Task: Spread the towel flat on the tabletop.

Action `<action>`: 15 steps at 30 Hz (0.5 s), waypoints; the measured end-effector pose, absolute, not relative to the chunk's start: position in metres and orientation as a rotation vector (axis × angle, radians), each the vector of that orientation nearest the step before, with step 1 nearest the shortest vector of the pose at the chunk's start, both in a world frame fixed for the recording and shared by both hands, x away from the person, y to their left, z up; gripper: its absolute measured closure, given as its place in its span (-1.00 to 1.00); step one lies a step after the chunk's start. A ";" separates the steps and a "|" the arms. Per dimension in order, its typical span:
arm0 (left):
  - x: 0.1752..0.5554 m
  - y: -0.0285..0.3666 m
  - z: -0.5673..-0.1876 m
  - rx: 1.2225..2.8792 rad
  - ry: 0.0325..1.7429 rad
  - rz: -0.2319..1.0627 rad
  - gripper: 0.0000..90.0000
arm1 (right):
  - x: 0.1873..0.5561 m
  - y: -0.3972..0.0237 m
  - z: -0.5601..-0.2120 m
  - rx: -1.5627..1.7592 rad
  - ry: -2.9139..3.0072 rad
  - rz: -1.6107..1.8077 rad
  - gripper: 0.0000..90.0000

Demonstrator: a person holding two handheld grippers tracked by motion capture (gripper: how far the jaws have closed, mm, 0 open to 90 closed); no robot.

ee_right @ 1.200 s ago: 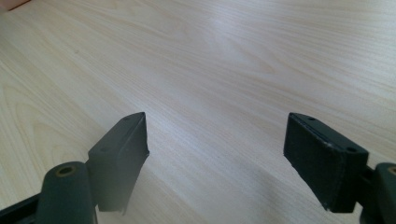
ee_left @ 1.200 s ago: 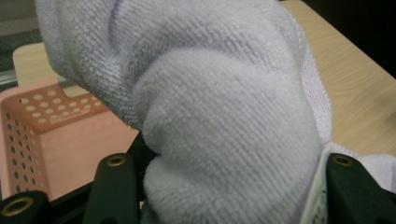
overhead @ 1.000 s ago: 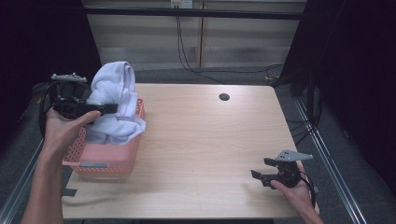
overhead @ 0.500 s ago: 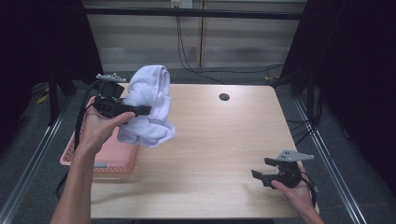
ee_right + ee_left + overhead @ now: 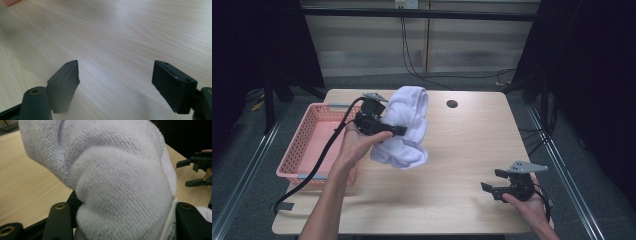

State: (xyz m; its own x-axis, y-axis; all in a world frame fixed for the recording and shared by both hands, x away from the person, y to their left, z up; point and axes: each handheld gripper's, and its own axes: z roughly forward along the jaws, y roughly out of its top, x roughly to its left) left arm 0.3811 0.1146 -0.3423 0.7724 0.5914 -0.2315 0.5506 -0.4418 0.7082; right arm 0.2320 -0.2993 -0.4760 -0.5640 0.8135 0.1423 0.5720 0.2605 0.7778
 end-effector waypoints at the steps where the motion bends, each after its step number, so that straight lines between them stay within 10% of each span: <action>1: 0.381 0.109 -0.348 2.139 0.848 0.046 -0.05 | 0.232 -0.299 -0.476 1.276 2.250 1.202 -0.51; 15: 0.380 0.058 -0.431 2.257 0.848 -0.021 -0.11 | 0.230 -0.299 -0.476 1.257 2.266 1.215 -0.52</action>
